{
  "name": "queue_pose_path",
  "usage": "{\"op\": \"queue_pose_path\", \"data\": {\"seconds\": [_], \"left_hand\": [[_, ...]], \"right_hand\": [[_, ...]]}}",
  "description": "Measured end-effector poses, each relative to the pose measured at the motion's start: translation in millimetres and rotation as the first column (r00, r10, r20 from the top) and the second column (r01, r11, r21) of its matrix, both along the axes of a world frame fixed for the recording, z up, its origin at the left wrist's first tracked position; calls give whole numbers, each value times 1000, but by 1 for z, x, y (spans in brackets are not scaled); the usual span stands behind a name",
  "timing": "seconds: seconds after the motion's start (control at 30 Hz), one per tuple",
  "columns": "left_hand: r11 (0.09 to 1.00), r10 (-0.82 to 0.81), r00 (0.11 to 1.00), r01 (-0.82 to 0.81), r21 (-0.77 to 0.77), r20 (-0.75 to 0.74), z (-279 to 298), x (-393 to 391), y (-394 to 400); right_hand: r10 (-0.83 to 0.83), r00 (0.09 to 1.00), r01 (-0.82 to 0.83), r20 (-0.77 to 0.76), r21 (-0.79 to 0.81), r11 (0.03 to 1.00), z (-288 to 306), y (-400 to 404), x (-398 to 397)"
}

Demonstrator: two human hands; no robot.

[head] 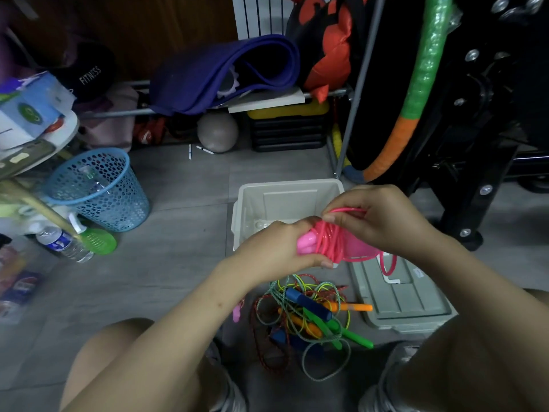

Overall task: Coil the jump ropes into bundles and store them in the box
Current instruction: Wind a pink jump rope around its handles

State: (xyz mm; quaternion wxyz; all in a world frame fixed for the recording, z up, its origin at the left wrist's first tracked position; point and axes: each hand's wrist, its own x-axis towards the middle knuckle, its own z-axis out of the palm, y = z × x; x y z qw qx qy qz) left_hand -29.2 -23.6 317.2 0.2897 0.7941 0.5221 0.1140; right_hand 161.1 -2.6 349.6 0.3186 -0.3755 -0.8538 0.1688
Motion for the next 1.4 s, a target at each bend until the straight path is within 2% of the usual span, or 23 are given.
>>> {"op": "queue_pose_path", "data": {"seconds": [0.07,0.17,0.27,0.37,0.53,0.73,0.9,1.0,1.1,1.17,1.23,1.3,1.4], "left_hand": [[999,-35,999,35,-3,18,0,-3,1],[998,-61,998,62,-20,11,2,-6,0],[993,-115,992,117,-25,53,2,-8,-4],[988,-153,982,153,9,107,2,-7,-9],[998,-61,958,52,38,280,3,-12,-12],[998,55,926,-39,-52,375,3,-12,-16],[995,71,895,-30,-99,440,4,-13,-19],[996,46,895,-8,-87,443,4,-15,-20],[997,-10,877,44,-60,480,5,-17,-19],[996,-23,881,59,-61,473,5,-18,-20],[996,-37,894,70,-59,447,7,-17,-22],[995,-24,874,70,-77,485,7,-18,-24],[992,28,816,50,-117,578,10,-19,-22]], "right_hand": [[15,998,-25,-61,-167,986,3,1,1],[93,989,-132,-112,-421,898,9,7,6],[153,984,-177,-90,-562,808,10,17,11],[177,975,-221,-133,-616,756,5,23,9],[137,914,-384,-382,-704,598,-7,28,7],[51,854,-456,-518,-698,553,-23,31,6],[41,910,-358,-413,-731,582,-22,31,9],[57,930,-336,-363,-778,530,-17,27,11],[21,960,-247,-280,-806,538,-11,22,14],[28,971,-220,-237,-846,486,-10,18,13],[6,974,-209,-225,-896,391,-10,12,11],[-33,966,-237,-258,-925,297,-12,8,8],[-151,922,-317,-356,-919,235,-16,3,4]]}}
